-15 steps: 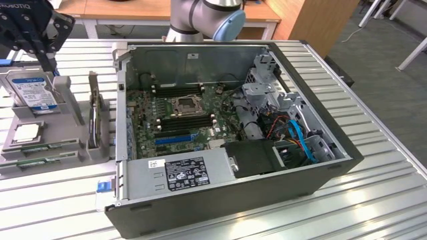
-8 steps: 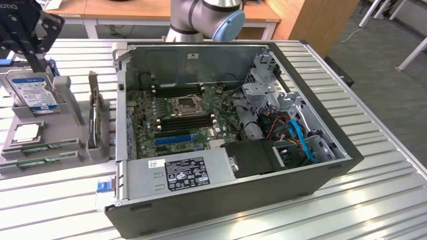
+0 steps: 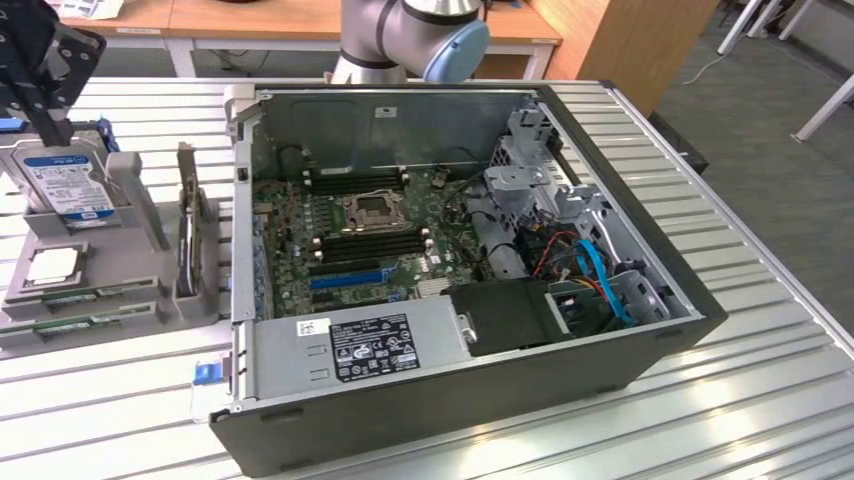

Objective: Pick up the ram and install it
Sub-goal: 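Reach for the ram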

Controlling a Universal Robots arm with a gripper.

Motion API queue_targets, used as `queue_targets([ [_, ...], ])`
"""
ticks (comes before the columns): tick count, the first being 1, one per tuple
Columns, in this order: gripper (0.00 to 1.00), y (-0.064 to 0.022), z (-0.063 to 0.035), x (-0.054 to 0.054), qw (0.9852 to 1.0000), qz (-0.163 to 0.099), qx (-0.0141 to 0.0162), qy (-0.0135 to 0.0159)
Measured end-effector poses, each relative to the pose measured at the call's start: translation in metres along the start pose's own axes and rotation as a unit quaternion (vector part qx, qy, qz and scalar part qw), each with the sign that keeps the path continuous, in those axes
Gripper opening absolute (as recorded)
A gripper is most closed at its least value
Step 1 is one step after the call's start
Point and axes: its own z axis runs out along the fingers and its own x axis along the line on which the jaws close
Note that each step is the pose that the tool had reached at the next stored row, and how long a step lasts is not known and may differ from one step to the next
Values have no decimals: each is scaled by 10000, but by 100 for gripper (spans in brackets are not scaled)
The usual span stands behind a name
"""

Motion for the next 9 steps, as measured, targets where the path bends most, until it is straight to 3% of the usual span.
queue_targets([
  [9, 10, -13, 9, 166, 10000, 0, 1, 13],
])
